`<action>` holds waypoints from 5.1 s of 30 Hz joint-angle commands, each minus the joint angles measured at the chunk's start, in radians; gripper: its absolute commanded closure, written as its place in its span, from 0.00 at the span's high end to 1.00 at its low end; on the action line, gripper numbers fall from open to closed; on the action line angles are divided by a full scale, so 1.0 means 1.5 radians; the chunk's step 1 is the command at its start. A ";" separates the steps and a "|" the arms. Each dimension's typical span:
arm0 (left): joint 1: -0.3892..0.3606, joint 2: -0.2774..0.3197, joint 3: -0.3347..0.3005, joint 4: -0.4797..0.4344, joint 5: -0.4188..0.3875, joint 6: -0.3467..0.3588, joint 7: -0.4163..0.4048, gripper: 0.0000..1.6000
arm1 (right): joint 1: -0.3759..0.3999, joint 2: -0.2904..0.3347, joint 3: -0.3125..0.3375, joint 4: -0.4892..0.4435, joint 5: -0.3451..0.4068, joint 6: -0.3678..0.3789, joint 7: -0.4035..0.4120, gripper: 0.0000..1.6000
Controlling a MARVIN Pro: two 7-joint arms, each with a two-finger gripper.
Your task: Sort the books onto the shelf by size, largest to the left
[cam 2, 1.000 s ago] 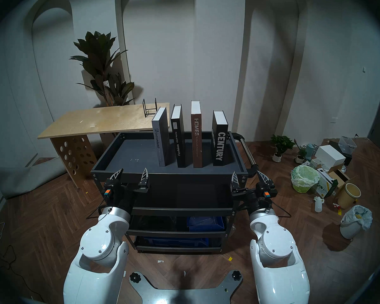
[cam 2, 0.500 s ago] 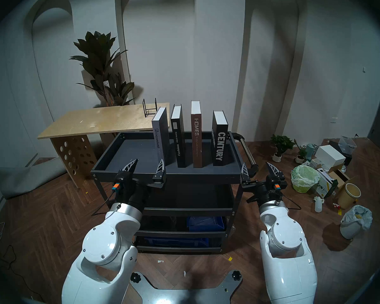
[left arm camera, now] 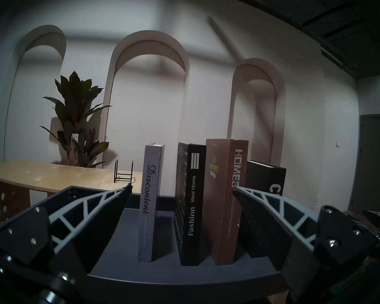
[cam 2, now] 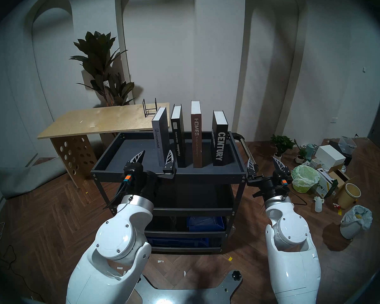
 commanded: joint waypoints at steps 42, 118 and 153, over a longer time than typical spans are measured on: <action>-0.253 -0.054 0.171 0.126 0.001 0.076 0.213 1.00 | 0.023 -0.005 0.038 0.031 0.049 -0.034 -0.001 1.00; -0.513 -0.245 0.203 0.474 0.028 0.060 0.279 1.00 | 0.018 -0.011 0.057 0.037 0.076 -0.045 -0.008 1.00; -0.531 -0.247 0.187 0.527 0.034 0.051 0.277 1.00 | 0.027 -0.013 0.046 0.038 0.070 -0.037 -0.006 1.00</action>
